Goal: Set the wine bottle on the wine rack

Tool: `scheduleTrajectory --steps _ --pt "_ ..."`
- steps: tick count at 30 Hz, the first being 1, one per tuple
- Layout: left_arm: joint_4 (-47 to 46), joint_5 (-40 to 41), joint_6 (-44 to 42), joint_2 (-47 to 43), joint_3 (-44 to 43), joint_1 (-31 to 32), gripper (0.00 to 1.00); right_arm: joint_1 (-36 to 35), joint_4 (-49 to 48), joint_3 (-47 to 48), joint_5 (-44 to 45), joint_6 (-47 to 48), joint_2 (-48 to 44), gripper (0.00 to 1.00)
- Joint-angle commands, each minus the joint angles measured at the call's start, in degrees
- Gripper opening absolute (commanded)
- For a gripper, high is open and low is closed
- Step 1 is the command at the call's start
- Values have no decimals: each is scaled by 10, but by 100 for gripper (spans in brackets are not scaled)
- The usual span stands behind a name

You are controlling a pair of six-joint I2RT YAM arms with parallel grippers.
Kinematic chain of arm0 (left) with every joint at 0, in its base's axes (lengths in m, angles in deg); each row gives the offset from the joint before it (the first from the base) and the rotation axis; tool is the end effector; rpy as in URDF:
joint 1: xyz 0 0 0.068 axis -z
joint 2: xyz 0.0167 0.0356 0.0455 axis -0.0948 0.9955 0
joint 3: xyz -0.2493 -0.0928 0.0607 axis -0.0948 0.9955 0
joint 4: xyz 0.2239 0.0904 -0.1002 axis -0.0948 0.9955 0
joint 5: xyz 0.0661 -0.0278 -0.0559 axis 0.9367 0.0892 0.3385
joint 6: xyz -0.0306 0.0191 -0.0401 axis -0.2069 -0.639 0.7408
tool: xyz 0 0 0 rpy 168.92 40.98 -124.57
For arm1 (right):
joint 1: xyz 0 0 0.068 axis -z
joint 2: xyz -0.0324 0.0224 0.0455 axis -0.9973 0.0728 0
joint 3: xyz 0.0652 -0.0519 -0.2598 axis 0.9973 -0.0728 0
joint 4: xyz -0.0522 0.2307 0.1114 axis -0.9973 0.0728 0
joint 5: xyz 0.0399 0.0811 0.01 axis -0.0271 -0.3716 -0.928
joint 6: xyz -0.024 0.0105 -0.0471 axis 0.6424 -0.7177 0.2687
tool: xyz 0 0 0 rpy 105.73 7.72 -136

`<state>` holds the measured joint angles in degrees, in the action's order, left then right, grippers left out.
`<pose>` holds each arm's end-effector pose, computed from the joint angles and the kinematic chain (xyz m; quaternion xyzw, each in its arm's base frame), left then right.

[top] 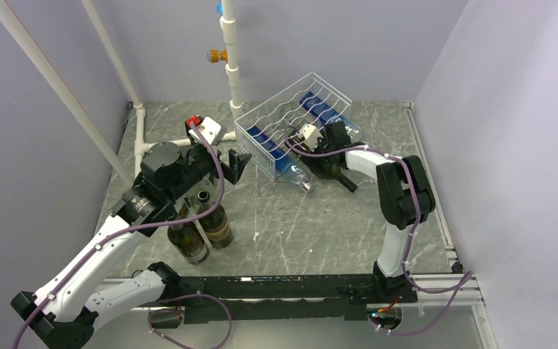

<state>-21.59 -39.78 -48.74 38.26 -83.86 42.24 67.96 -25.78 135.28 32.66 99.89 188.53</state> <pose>0.1584 -0.1200 0.4098 0.2476 0.6819 -0.2191 0.6524 0.3792 0.1296 0.1662 -0.4347 0.8265 0.0438 0.3549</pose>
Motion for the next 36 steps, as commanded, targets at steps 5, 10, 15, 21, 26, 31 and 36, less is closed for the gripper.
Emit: scheduleTrajectory --steps 5,10,15,21,26,31,36 --pt "-21 -20 5 -1 -14 -8 99 0 -32 3 35 7 -20 64" --pt "-22 -26 9 -2 -15 -11 99 0 -19 -10 41 16 -35 71" --pt "-23 -12 4 -4 -9 -11 99 -1 -14 -14 39 14 -42 88" --pt "-21 -11 3 0 -11 -11 99 -1 -2 -7 32 9 -53 97" --pt "-21 -24 9 -3 -15 -11 99 -1 18 -4 31 -1 -75 100" --pt "-20 -27 11 -10 -15 -12 99 -1 58 -17 44 -2 -120 100" --pt "-20 -26 11 -19 -15 -11 99 -1 78 -78 39 -6 -204 100"
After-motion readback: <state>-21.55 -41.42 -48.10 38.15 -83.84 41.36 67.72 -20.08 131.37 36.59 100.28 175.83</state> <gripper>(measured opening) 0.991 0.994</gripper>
